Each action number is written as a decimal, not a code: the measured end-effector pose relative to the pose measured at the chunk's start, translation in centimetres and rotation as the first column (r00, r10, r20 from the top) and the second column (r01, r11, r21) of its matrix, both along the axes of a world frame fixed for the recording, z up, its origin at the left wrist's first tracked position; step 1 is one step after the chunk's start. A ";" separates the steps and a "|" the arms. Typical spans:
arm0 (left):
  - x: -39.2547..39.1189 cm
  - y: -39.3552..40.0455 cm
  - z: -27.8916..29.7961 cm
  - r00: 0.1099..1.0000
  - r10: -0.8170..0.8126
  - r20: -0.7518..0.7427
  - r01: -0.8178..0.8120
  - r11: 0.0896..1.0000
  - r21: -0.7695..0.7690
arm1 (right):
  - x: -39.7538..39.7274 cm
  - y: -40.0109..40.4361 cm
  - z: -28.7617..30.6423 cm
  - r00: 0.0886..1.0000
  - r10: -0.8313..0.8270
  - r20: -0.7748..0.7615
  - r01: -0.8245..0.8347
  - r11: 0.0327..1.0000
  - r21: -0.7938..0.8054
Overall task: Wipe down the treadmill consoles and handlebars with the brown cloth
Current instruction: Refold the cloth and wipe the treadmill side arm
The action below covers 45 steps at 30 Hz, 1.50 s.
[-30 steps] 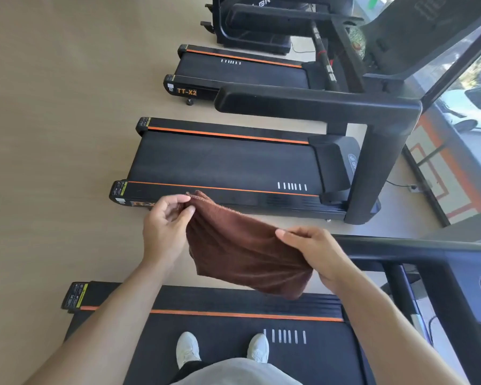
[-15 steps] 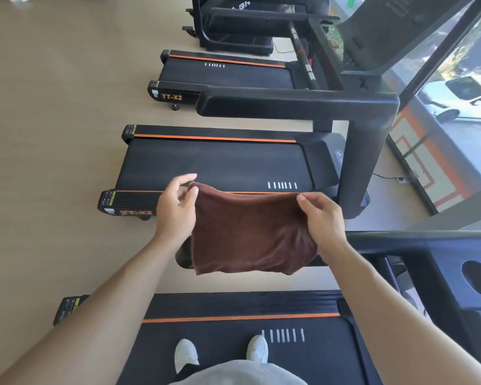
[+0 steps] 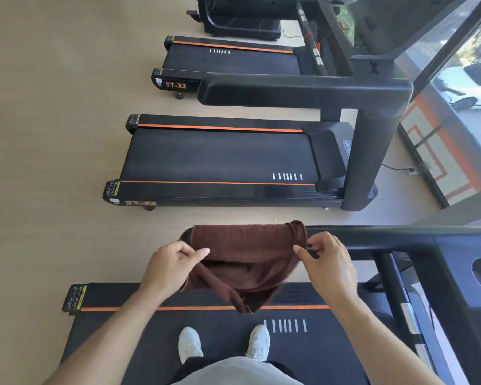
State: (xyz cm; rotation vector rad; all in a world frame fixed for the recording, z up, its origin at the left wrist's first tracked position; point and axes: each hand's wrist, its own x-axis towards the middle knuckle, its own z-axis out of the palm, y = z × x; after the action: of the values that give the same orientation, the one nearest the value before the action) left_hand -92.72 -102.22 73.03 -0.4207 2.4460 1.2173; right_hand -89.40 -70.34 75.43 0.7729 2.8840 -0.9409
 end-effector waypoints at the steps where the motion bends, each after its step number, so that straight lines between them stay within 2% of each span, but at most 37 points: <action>1: 0.2 0.2 -0.5 0.997 0.077 -0.017 -0.078 0.994 -0.077 | -0.1 0.0 -0.3 0.999 -0.030 0.021 0.029 1.000 0.010; 2: 0.4 0.5 -1.0 0.986 0.167 -0.013 -0.168 0.984 -0.063 | -0.2 -0.2 -0.4 0.996 -0.073 0.046 0.073 0.997 -0.017; 5: 0.5 1.3 -2.2 0.927 0.356 0.116 -0.370 0.916 0.153 | 0.2 -0.6 -1.2 0.975 -0.194 0.111 0.207 0.971 -0.120; 8: 0.4 1.4 -2.7 0.925 0.356 0.133 -0.373 0.918 0.133 | 0.8 -1.3 -2.1 0.943 -0.282 0.174 0.323 0.900 -0.292; 12: 1.1 2.2 -3.4 0.905 0.381 0.188 -0.414 0.892 0.184 | 1.6 -2.7 -3.5 0.940 -0.231 0.252 0.334 0.773 -0.539; 15: 1.6 3.3 -3.3 0.877 0.317 0.360 -0.449 0.809 0.380 | 1.9 -3.2 -4.1 0.960 -0.157 0.231 0.257 0.820 -0.511; 17: 1.8 3.6 -3.5 0.891 0.280 0.357 -0.423 0.797 0.431 | 2.1 -3.1 -4.4 0.966 -0.153 0.209 0.243 0.817 -0.523; 20: 2.3 4.1 -3.4 0.916 0.240 0.323 -0.365 0.833 0.416 | 2.3 -3.0 -4.7 0.968 -0.179 0.177 0.250 0.762 -0.597; 23: 2.4 4.5 -3.2 0.937 0.174 0.304 -0.291 0.869 0.400 | 2.1 -2.8 -4.7 0.955 -0.180 0.235 0.291 0.711 -0.640; 27: 3.2 3.3 -3.6 0.945 0.134 0.297 -0.242 0.898 0.368 | 2.6 -3.3 -5.9 0.932 -0.123 0.341 0.318 0.729 -0.607; 30: 4.0 1.5 -3.6 0.946 0.186 0.265 -0.275 0.894 0.354 | 3.5 -4.3 -5.7 0.941 -0.077 0.330 0.258 0.794 -0.551; 33: 3.6 -0.5 -3.1 0.932 0.324 0.160 -0.361 0.862 0.356 | 3.6 -6.7 -4.1 0.985 -0.046 0.165 0.141 0.765 -0.628; 35: 3.0 -2.5 -2.8 0.880 0.461 0.116 -0.470 0.806 0.360 | 2.5 -8.9 -2.7 0.997 0.052 0.064 0.001 0.770 -0.638; 38: 2.2 -5.9 -2.1 0.773 0.627 0.097 -0.614 0.701 0.362 | -0.9 -12.3 0.1 0.969 0.247 0.005 -0.194 0.774 -0.603; 40: 1.7 -8.2 -1.5 0.729 0.679 0.090 -0.657 0.656 0.372 | -3.6 -14.3 1.9 0.960 0.281 0.004 -0.222 0.769 -0.599; 43: 1.0 -10.9 0.6 0.742 0.667 0.058 -0.625 0.659 0.420 | -7.5 -16.1 4.1 0.972 0.235 0.029 -0.155 0.724 -0.672; 45: 0.2 -12.3 2.2 0.799 0.600 -0.028 -0.542 0.740 0.399 | -10.1 -16.6 5.7 0.952 0.305 0.010 -0.228 0.731 -0.643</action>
State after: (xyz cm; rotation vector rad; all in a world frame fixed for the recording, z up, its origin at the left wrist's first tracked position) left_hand -92.55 -114.50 75.28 -1.0571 2.1799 1.9935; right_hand -99.51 -86.98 81.13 0.3171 2.2247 -1.6209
